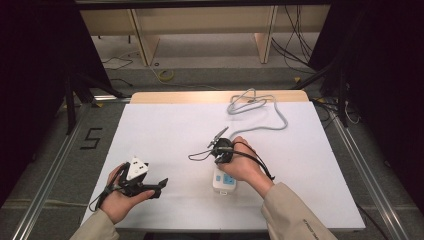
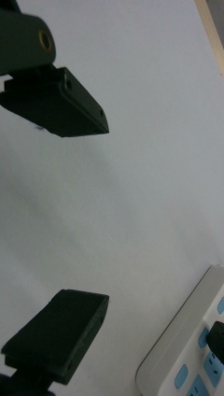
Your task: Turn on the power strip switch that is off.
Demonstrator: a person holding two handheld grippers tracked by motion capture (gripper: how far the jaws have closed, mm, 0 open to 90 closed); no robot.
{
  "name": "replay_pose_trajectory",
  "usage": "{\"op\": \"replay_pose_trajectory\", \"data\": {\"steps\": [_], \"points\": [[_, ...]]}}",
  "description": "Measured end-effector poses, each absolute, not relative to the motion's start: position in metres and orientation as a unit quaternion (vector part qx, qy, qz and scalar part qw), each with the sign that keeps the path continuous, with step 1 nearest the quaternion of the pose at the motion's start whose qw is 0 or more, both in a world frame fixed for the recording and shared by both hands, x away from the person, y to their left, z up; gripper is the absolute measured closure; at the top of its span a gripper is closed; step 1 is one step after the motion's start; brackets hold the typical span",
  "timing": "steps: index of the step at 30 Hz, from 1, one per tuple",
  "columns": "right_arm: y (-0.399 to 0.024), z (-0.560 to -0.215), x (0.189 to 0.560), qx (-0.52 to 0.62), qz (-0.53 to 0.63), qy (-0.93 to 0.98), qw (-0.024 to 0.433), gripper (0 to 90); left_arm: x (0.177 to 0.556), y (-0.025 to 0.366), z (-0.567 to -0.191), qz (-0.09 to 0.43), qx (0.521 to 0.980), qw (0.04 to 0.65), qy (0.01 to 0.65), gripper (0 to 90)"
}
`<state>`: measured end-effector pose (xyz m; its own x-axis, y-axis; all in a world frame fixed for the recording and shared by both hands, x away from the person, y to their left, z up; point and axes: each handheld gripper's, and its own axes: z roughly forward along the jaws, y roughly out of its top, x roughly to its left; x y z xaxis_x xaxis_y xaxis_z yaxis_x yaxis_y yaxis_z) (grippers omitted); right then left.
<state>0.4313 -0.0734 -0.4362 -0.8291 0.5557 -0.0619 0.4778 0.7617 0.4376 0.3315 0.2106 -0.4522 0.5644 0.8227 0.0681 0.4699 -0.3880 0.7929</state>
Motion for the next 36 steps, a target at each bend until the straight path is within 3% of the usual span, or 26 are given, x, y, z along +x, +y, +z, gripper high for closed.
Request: {"op": "replay_pose_trajectory", "data": {"steps": [36], "points": [[-0.0693,-0.4371,0.4320,0.311,0.183,0.929,0.085,90.0,0.3310,0.2104,-0.4522,0.232,0.801,0.376,0.404,14.7]]}}
